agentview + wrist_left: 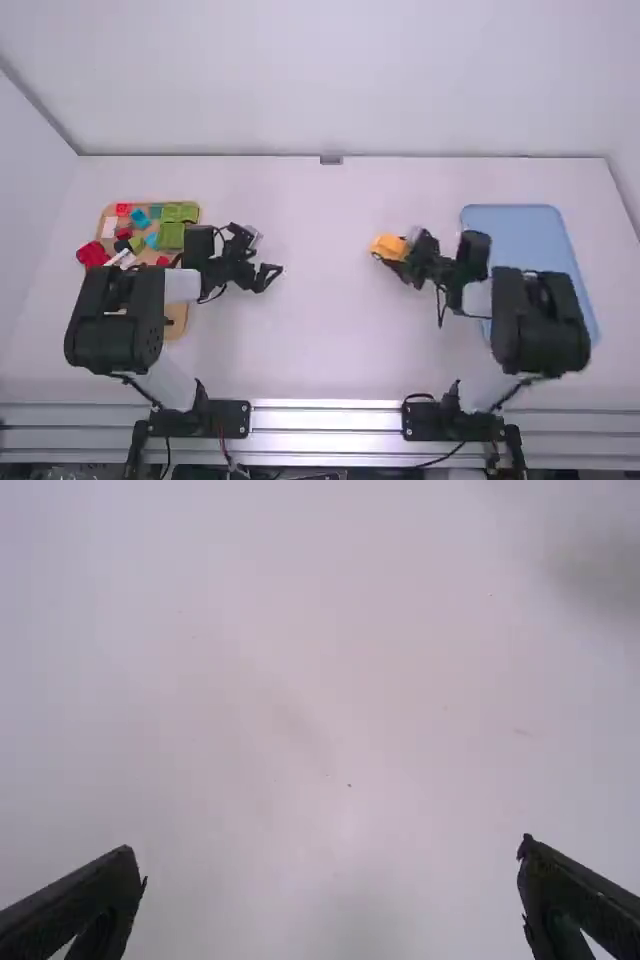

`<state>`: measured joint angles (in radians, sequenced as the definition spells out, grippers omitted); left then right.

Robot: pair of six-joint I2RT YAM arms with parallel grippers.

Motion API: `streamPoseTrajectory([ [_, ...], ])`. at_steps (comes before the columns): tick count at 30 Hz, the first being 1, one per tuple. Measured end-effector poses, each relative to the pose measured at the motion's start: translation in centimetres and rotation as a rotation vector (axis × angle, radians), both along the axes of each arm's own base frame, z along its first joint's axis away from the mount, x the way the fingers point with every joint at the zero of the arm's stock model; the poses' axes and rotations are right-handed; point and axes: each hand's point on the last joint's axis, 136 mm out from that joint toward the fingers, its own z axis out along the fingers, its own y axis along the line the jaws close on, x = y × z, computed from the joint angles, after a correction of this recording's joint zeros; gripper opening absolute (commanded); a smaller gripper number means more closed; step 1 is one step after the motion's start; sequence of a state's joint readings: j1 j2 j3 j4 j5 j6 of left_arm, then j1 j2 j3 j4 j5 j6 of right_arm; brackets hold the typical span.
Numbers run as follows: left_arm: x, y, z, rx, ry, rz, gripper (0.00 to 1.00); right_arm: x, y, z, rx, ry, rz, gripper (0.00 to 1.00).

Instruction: Assemble lego blocks to make yellow taxi

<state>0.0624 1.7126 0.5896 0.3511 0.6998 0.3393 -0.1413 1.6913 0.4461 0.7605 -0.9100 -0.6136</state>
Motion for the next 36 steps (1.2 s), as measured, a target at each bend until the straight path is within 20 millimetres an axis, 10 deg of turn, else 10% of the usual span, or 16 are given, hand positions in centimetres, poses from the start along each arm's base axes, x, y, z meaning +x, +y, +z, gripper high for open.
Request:
streamPoseTrajectory([
  [10, 0.8, 0.3, 0.5, 0.013, -0.042, 0.015, 0.99, -1.3, -19.3, 2.3, -0.234, -0.11, -0.777, 0.37],
  [13, 1.0, 0.3, 0.6, 0.013, -0.049, 0.016, 0.99, -1.9, -22.1, 2.3, -0.203, -0.079, -0.889, 0.36],
  [26, 0.8, 0.1, 0.6, -0.006, -0.028, 0.021, 0.99, 0.8, -27.6, -2.5, -0.118, 0.383, -1.015, 0.48],
  [36, 0.5, 0.0, 0.4, -0.011, -0.012, 0.02, 0.99, 2.2, -28.9, -2.4, -0.224, 0.434, -1.087, 0.98],
])
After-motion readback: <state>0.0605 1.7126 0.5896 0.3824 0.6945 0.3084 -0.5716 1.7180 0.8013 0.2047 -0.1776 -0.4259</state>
